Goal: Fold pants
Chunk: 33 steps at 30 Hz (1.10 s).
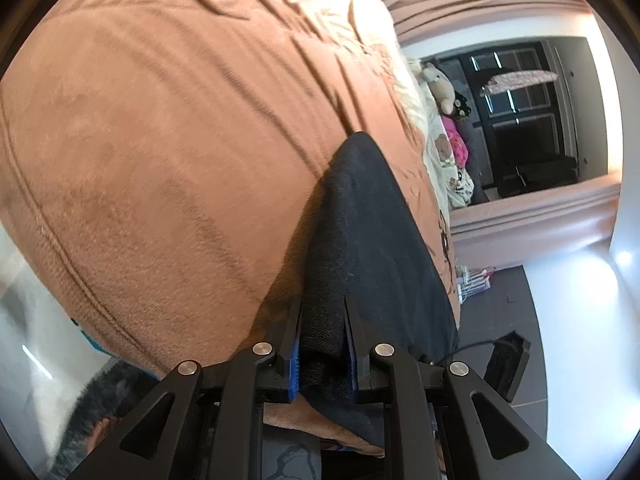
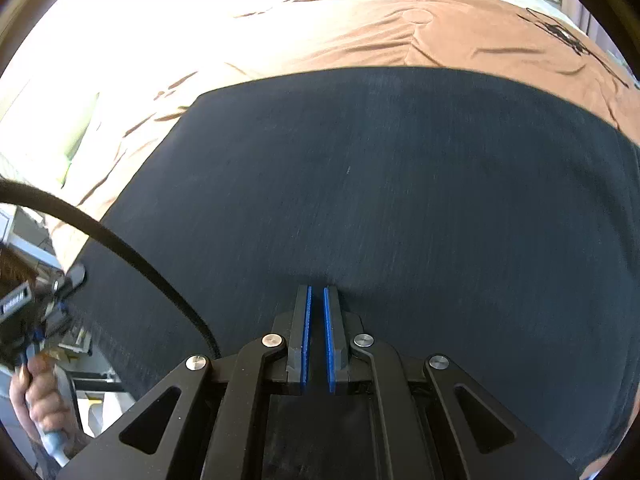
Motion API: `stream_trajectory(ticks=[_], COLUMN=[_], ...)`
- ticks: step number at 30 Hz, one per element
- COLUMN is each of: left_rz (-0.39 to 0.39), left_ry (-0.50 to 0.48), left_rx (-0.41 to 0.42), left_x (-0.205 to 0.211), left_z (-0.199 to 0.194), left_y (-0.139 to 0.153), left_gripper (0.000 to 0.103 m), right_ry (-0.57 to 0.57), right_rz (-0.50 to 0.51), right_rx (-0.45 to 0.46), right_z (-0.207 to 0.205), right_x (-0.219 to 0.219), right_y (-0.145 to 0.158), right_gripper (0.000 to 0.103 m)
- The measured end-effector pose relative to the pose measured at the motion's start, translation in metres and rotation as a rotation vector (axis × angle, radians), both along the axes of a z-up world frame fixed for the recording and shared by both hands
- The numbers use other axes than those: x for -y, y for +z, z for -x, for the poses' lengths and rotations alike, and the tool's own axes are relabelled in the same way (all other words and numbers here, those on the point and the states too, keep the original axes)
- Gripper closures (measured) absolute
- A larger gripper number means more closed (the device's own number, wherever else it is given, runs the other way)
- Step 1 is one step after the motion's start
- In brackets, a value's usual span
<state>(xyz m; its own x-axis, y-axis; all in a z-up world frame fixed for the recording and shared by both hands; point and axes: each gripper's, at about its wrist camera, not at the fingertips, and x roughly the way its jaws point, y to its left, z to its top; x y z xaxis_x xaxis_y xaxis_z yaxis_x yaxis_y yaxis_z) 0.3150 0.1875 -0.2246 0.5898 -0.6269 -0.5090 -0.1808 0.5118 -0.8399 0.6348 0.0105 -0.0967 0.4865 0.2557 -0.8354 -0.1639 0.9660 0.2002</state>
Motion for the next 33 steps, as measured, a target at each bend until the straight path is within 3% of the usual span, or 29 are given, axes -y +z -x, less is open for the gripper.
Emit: stream_trajectory(ticks=[6,16,25,28,30,33], left_rz=[0.021,0.074,0.049,0.042,0.045,0.036], left_ry=[0.024,0.039,0.042,0.039,0.033,0.025], left_rx=[-0.034,-0.048,-0.038,-0.036,-0.028,-0.014], left_x=[0.000,-0.002,0.003,0.004,0.005,0.005], left_z=[0.005,0.005,0.001,0.000,0.001,0.001], left_y=[-0.012,-0.020,-0.017,-0.016,-0.013,-0.005], left_gripper=[0.077,0.076,0.073,0.075,0.085,0.087], right_ry=[-0.011,-0.051,-0.083,-0.092,-0.091,-0.079], right_rz=[0.035,0.058,0.065,0.069,0.074,0.053], right_rx=[0.000,0.011,0.043,0.035,0.021,-0.005], right_z=[-0.033,-0.083,-0.114,-0.120,-0.135,-0.136], right_x=[-0.004,-0.007,0.003,0.000,0.001,0.002], right_y=[-0.002,-0.004,0.009,0.006,0.001,-0.005], right_gripper=[0.100,0.100,0.100,0.100,0.100,0.100])
